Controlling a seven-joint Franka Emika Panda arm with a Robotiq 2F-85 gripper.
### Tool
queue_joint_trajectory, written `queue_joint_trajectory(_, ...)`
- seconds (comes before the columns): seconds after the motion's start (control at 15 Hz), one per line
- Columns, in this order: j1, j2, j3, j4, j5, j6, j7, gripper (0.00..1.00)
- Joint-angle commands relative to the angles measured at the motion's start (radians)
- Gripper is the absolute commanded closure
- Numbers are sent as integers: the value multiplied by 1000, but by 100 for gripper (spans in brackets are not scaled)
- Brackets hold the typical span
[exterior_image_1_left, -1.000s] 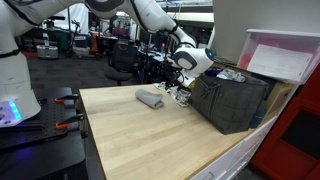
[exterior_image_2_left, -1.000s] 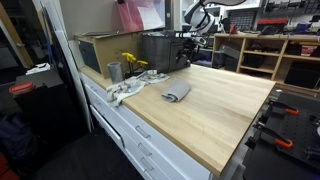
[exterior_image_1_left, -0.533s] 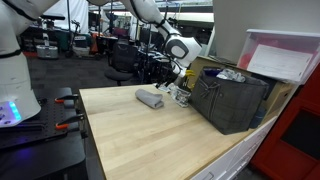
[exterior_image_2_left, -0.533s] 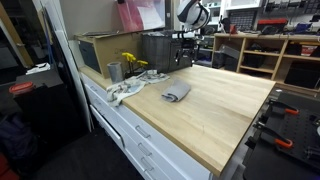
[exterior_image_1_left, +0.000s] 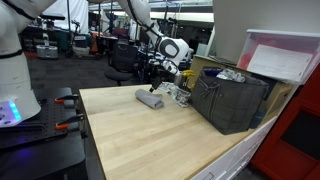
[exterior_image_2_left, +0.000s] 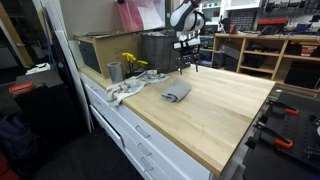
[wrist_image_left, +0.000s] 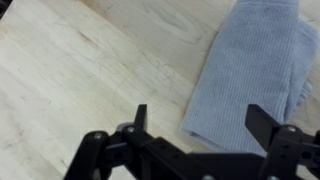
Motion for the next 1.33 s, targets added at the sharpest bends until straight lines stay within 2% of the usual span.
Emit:
queue_joint_trajectory(0.0,25,-47,0,-45,-106,6,-124,0)
queue_joint_trajectory(0.4,79,-109,14,-112,-263,51,-320,0)
queue_joint_trajectory(0.73,111,-183,63,-188,-361,124,-463,0)
queue_joint_trajectory(0.8,103,-107,55,-100,-335,75,-402,0)
queue_joint_trajectory(1.07,109,-105,61,-102,-338,78,-399,0)
queue_joint_trajectory(1.2,78,-103,54,-108,-320,117,-408,0)
queue_joint_trajectory(1.27,59,-96,69,-104,-304,148,-454,0)
